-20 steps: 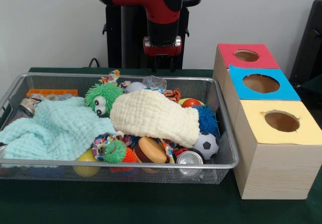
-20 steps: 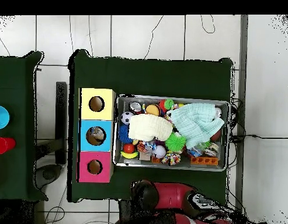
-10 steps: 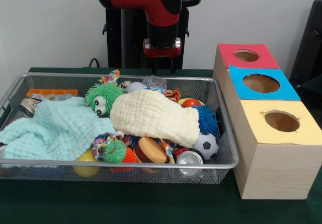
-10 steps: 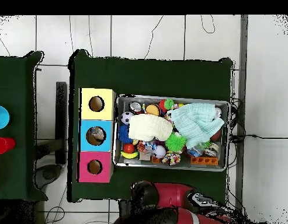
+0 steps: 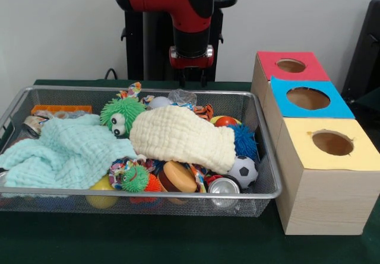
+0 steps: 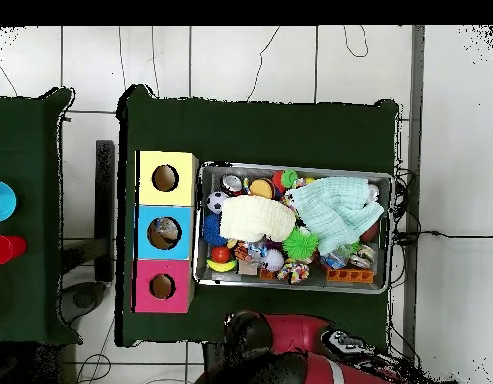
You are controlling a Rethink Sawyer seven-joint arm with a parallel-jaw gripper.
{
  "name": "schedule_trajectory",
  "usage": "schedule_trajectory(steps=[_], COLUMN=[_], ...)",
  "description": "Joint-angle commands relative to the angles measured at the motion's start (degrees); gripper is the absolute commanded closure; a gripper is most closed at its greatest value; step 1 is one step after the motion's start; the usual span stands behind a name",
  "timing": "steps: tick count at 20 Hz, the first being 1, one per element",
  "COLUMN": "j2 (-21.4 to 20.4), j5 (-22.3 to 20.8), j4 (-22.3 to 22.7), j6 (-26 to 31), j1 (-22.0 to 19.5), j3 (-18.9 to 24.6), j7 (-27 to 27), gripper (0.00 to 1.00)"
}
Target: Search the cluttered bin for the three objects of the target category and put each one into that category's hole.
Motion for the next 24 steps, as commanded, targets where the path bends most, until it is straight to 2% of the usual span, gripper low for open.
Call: schedule_trajectory(steps=[1, 5, 16, 24], j2=[-3.69, -6.77, -6.42, -7.23], j5=[1.18, 2.17, 2.45, 1.23], j4=[-8.58, -8.49, -11.61, -11.37], j6=[2.96, 6.78, 10.11, 7.64], j1=[-0.5, -0.07, 0.16, -0.96], j3=[6.29, 6.73, 7.47, 8.98], j7=[3.63, 2.94, 2.46, 2.85], gripper=[0.0, 0.0, 0.0, 0.0])
